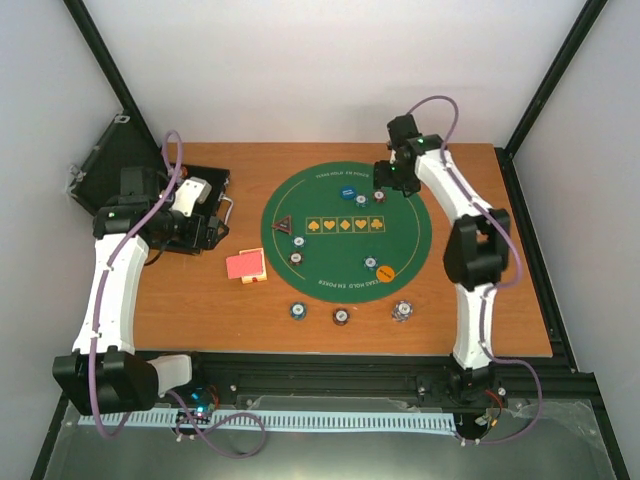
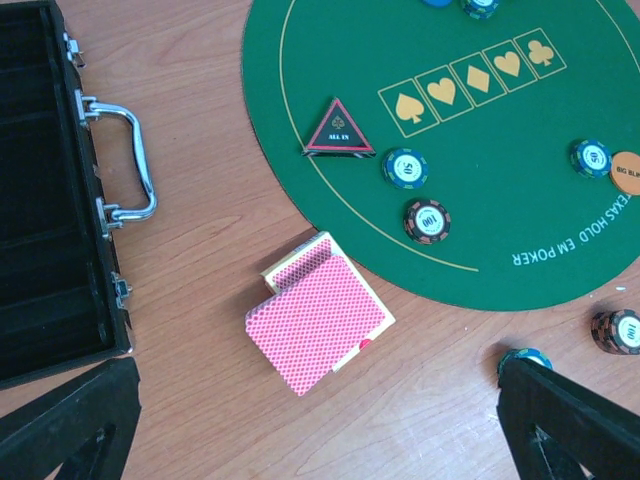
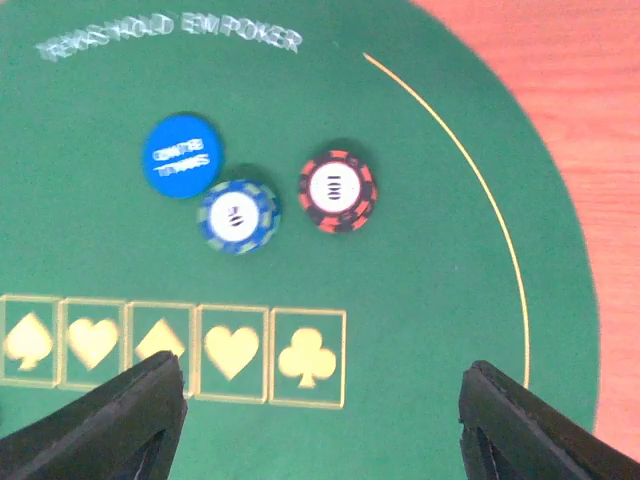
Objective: Distribute texas hold em gaming equipment
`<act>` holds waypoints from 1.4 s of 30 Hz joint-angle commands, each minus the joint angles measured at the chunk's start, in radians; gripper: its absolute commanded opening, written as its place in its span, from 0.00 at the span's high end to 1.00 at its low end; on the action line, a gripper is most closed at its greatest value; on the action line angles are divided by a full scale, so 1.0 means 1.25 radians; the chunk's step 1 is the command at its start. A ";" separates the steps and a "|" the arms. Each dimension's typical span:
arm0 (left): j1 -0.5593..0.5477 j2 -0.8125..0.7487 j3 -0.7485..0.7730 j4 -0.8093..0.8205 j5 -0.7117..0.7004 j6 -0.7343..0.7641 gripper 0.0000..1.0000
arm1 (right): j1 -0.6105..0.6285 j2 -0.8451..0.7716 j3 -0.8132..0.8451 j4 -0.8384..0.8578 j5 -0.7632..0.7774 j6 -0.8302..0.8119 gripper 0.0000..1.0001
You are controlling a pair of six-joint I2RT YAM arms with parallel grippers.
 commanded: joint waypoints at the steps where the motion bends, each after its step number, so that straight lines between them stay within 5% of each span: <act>1: 0.004 -0.006 0.029 -0.011 -0.008 -0.016 0.00 | 0.070 -0.208 -0.218 0.066 0.036 0.030 0.25; 8: 0.004 -0.037 0.019 -0.026 -0.006 -0.020 0.00 | 0.299 -0.472 -0.597 0.161 0.088 0.124 0.24; 16: 0.004 -0.075 -0.013 -0.017 0.011 -0.034 0.00 | 0.546 -0.514 -0.771 0.195 0.113 0.248 0.19; 42: 0.004 -0.089 -0.026 -0.011 0.011 -0.019 0.00 | 0.612 -0.363 -0.827 0.271 0.091 0.276 0.37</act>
